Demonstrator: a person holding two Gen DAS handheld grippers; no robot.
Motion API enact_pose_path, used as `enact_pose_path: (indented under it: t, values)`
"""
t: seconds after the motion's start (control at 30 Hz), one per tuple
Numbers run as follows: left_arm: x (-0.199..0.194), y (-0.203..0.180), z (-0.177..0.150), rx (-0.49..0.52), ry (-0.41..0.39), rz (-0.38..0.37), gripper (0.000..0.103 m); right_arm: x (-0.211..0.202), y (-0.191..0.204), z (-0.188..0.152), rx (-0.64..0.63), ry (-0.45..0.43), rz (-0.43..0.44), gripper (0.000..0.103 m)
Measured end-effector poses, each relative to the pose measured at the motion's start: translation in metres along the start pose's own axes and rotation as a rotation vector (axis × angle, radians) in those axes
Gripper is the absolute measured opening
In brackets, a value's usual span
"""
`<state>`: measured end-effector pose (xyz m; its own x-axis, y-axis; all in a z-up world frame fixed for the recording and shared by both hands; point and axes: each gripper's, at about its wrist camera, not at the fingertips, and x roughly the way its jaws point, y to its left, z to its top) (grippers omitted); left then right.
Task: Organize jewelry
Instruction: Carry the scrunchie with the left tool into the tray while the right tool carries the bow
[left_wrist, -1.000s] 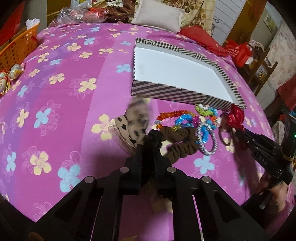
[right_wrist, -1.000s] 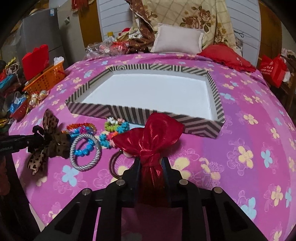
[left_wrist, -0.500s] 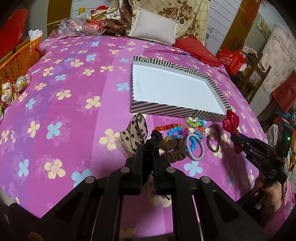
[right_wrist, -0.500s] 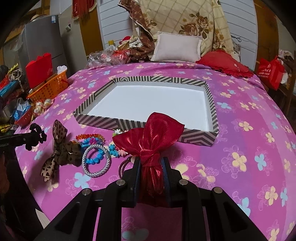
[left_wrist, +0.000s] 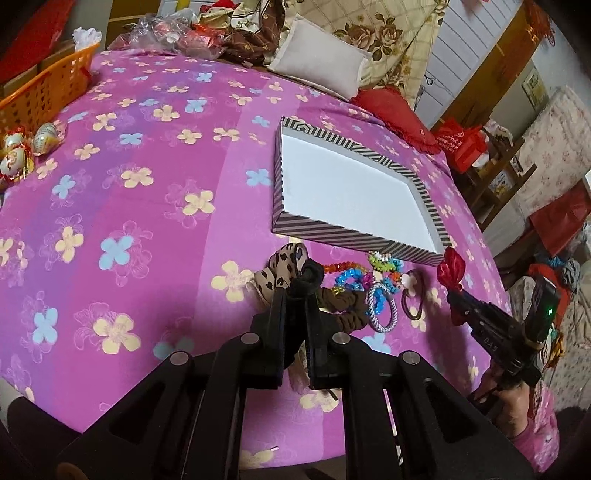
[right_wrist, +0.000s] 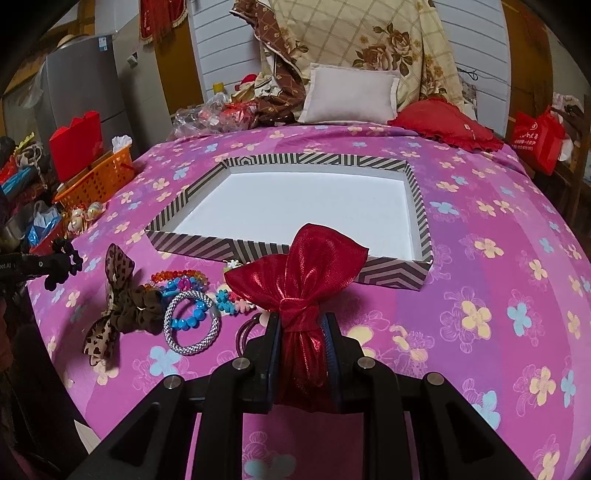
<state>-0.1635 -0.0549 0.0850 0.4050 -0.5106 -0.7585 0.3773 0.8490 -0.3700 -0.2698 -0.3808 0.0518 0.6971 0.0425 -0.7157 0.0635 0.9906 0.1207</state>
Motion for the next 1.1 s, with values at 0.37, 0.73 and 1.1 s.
enact_pose_path:
  t: [0.37,0.73,1.1]
  values:
    - [0.001,-0.013,0.020,0.024,-0.003,-0.050,0.008,-0.007,0.004,0.014,-0.020,-0.033,-0.006,0.021]
    - [0.016,-0.038,0.059,0.076,-0.006,-0.059,0.008,-0.004,-0.003,0.043,-0.028,-0.060,-0.024,0.021]
    - [0.068,-0.060,0.104,0.121,0.008,0.031,0.008,0.027,-0.021,0.078,-0.029,-0.038,-0.046,0.021]
